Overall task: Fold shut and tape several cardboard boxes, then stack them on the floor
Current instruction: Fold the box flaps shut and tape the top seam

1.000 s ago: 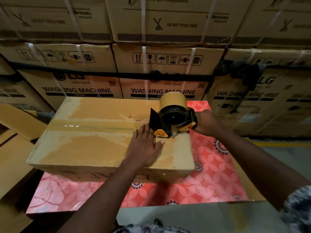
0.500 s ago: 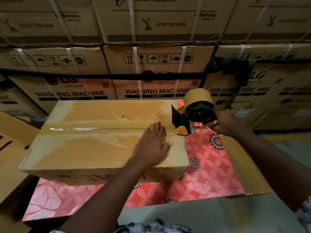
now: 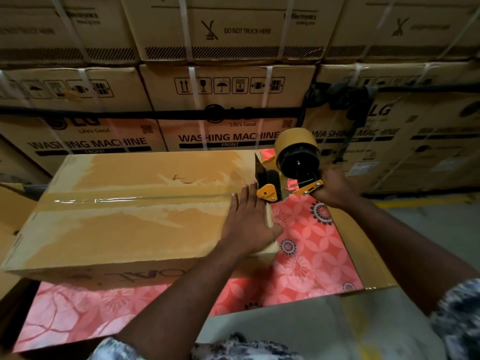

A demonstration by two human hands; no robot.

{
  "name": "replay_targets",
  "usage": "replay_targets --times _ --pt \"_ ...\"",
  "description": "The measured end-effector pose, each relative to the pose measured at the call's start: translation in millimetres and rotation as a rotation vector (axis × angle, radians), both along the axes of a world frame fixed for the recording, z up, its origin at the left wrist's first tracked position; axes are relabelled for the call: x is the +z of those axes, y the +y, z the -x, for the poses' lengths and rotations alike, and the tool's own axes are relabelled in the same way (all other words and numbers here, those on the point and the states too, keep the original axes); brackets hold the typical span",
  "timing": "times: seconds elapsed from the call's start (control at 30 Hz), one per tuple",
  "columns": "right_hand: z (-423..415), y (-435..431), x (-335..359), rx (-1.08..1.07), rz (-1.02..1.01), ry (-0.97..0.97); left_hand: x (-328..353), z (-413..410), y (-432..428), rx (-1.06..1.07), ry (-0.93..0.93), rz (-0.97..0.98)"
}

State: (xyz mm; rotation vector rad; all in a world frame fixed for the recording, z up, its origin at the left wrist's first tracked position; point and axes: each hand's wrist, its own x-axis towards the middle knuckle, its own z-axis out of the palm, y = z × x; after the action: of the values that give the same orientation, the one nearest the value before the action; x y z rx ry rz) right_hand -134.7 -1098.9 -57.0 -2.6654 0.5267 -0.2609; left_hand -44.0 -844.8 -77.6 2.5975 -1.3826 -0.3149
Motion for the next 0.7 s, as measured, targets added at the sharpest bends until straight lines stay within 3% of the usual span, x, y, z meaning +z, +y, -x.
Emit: replay_targets --times 0.27,0.7 --pt "17.2 -23.0 -4.8 -0.075 -0.104 0.011 -2.7 1.8 -1.2 0.013 0.007 0.028" --pt "13.5 -43.0 -26.7 -0.090 0.056 0.286 -1.3 3.6 -2.5 0.019 0.011 0.039"
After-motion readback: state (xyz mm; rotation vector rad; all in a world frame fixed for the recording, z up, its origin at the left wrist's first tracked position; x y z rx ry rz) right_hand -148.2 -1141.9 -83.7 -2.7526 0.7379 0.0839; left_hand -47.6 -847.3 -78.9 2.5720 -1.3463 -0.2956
